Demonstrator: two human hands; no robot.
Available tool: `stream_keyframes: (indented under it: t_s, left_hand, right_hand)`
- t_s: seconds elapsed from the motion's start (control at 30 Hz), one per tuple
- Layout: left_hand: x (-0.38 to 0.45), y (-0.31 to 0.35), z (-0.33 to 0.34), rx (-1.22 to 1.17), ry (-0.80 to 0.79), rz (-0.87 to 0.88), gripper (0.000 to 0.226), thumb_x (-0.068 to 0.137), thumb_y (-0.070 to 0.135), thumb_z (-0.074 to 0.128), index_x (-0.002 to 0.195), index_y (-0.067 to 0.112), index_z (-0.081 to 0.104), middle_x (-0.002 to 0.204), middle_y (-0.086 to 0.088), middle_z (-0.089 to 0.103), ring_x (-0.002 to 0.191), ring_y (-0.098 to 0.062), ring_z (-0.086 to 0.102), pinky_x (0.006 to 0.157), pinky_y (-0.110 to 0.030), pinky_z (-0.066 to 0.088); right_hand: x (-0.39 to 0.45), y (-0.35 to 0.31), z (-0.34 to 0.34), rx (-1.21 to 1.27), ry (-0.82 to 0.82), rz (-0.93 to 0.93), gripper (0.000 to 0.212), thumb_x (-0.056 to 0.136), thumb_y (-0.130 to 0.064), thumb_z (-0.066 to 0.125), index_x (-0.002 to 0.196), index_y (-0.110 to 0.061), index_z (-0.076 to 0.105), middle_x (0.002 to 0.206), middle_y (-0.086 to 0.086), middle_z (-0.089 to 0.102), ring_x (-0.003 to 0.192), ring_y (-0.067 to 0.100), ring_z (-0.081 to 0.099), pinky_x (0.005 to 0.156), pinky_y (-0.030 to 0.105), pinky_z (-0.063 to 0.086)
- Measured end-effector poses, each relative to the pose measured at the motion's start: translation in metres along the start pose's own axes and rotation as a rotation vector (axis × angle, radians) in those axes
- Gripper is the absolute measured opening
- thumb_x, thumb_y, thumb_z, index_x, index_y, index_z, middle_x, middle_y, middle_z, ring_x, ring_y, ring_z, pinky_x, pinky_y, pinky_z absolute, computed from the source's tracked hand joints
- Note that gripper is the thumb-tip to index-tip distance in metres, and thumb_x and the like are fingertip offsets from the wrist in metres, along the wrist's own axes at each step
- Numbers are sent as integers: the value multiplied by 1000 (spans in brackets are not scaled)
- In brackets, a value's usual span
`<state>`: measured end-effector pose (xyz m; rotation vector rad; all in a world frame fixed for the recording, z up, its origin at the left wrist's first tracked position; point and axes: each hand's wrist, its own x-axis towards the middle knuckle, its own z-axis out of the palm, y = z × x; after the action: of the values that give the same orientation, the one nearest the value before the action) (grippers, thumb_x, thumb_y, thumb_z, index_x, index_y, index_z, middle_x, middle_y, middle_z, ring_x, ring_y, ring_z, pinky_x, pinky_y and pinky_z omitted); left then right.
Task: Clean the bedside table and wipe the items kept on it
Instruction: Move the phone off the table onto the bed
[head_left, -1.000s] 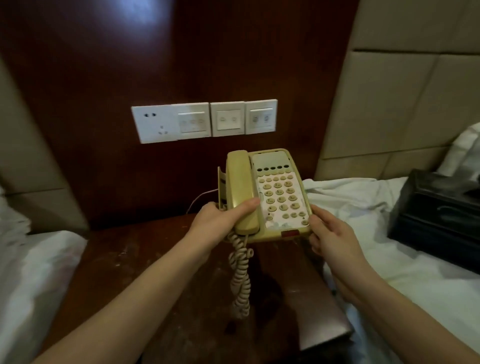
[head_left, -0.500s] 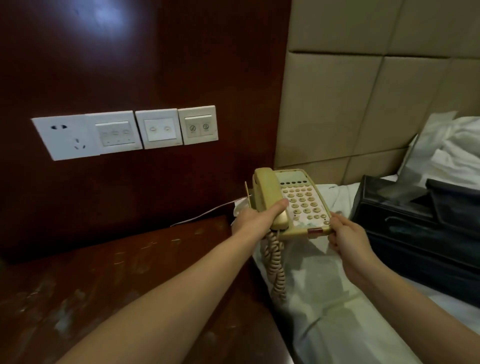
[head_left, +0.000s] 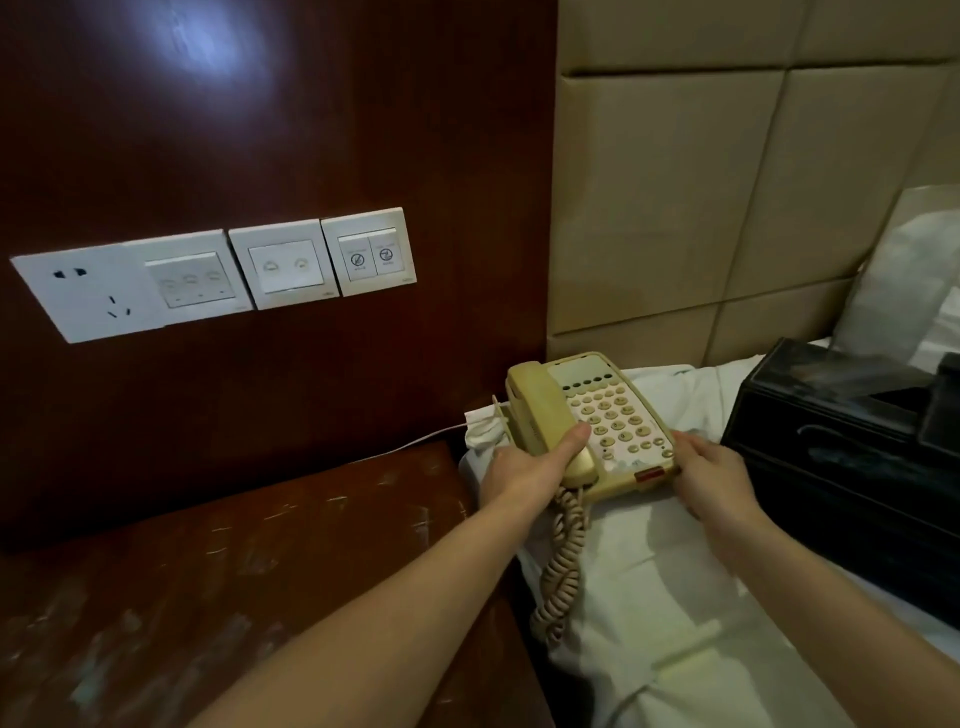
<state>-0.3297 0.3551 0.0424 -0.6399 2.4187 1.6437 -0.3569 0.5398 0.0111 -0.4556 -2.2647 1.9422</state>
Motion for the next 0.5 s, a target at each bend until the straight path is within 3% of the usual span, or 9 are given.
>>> stream_keyframes:
  t_s: [0.07, 0.13, 0.3, 0.4, 0.5]
  left_hand:
    - [3, -2, 4, 40, 9, -15, 111, 71, 85, 66, 148, 10, 38, 143, -6, 52, 129, -27, 55, 96, -36, 46]
    - [7, -3, 6, 67, 13, -28, 117, 63, 90, 65, 146, 11, 42, 142, -5, 54, 127, -28, 56, 100, -38, 50]
    - [12, -3, 10, 169, 45, -21, 129, 55, 97, 58, 149, 11, 43, 149, -7, 49, 131, -31, 53, 104, -45, 49]
    - [7, -4, 11, 168, 17, -28, 127, 54, 97, 55, 148, 13, 46, 147, -7, 52, 128, -31, 56, 105, -46, 49]
    - [-5, -8, 1, 217, -48, 15, 117, 58, 91, 57, 145, 14, 50, 144, -6, 56, 125, -29, 58, 104, -45, 51]
  right_hand:
    - [3, 5, 0, -85, 8, -19, 36, 102, -22, 41, 128, -17, 65, 124, 5, 66, 114, 23, 59, 99, 43, 49]
    - [1, 12, 2, -135, 14, -21, 37, 102, -21, 40, 130, -15, 64, 125, 6, 65, 117, 26, 58, 104, 47, 46]
    - [-15, 17, 2, -290, 66, -86, 40, 101, -23, 37, 131, -16, 62, 124, 8, 66, 113, 31, 59, 97, 44, 49]
    - [-24, 12, -3, -365, 28, -90, 40, 102, -27, 35, 133, -18, 59, 111, 8, 65, 100, 32, 60, 80, 36, 45]
    - [-41, 0, -11, -450, 0, -117, 41, 102, -28, 34, 135, -17, 57, 114, 10, 65, 100, 34, 60, 80, 39, 47]
